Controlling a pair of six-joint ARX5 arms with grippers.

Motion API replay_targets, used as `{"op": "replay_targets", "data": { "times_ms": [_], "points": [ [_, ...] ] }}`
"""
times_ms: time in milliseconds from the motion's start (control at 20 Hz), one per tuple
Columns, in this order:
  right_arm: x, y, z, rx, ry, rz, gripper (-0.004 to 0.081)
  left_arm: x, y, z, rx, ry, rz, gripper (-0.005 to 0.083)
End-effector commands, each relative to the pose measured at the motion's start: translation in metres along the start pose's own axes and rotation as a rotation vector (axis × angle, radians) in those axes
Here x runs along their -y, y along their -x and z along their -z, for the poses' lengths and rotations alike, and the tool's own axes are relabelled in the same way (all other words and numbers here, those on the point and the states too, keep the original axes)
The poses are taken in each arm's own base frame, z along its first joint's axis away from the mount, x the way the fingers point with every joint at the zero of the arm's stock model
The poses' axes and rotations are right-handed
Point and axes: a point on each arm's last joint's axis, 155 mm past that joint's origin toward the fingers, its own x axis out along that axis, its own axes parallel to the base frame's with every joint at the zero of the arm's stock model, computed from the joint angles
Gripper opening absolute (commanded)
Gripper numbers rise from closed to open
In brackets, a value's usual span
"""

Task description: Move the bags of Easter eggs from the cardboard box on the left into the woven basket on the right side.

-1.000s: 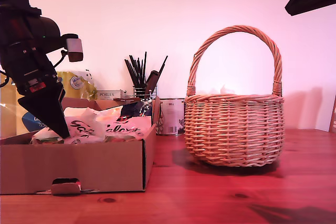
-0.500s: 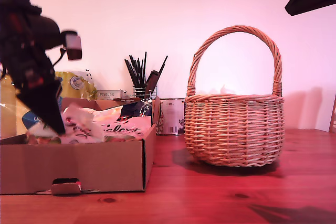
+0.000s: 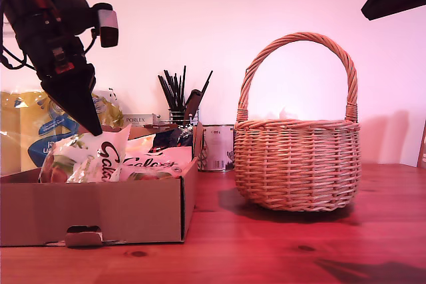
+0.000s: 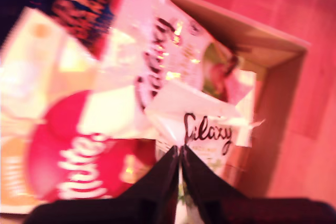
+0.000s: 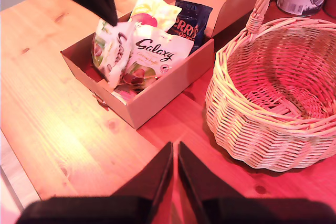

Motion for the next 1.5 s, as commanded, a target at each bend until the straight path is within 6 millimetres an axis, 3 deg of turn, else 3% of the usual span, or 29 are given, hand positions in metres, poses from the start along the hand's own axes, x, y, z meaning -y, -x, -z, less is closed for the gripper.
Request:
{"op": "replay_targets", "data": {
  "times_ms": [0, 100, 150, 350, 600, 900, 1050, 1450],
  "points": [
    [-0.002, 0.001, -0.003, 0.009, 0.004, -0.009, -0.0013, -0.001, -0.003, 0.002, -0.002, 0.033, 0.003, 0.0165],
    [-0.002, 0.001, -0.003, 0.010, 0.005, -0.009, -0.0013, -0.007, -0.003, -0.003, 0.016, 0.028, -0.022, 0.0511],
    [-0.002, 0.001, -0.003, 0.013, 0.005, -0.009, -0.0013, -0.010, -0.003, -0.003, 0.010, 0.021, -0.038, 0.0584],
    [-0.002, 0.001, -0.004, 0.016, 0.004, -0.009, -0.0013, -0.016, -0.016, 0.003, -0.045, -0.004, -0.062, 0.0594],
    [-0.002, 0.001, -0.005, 0.017, 0.004, -0.009, -0.0013, -0.004, -0.022, 0.011, -0.087, 0.012, -0.014, 0.0594],
    [-0.002, 0.001, -0.005, 0.017, 0.005, -0.009, -0.0013, -0.017, -0.048, 0.034, -0.176, 0.036, -0.016, 0.0642],
    [-0.002, 0.001, -0.005, 0.017, 0.005, -0.008, -0.0013, -0.016, -0.054, 0.036, -0.185, 0.037, -0.003, 0.0642],
    [-0.002, 0.002, -0.008, 0.023, 0.007, -0.007, -0.0013, 0.011, -0.068, 0.059, -0.244, 0.108, 0.107, 0.0637]
  ]
}}
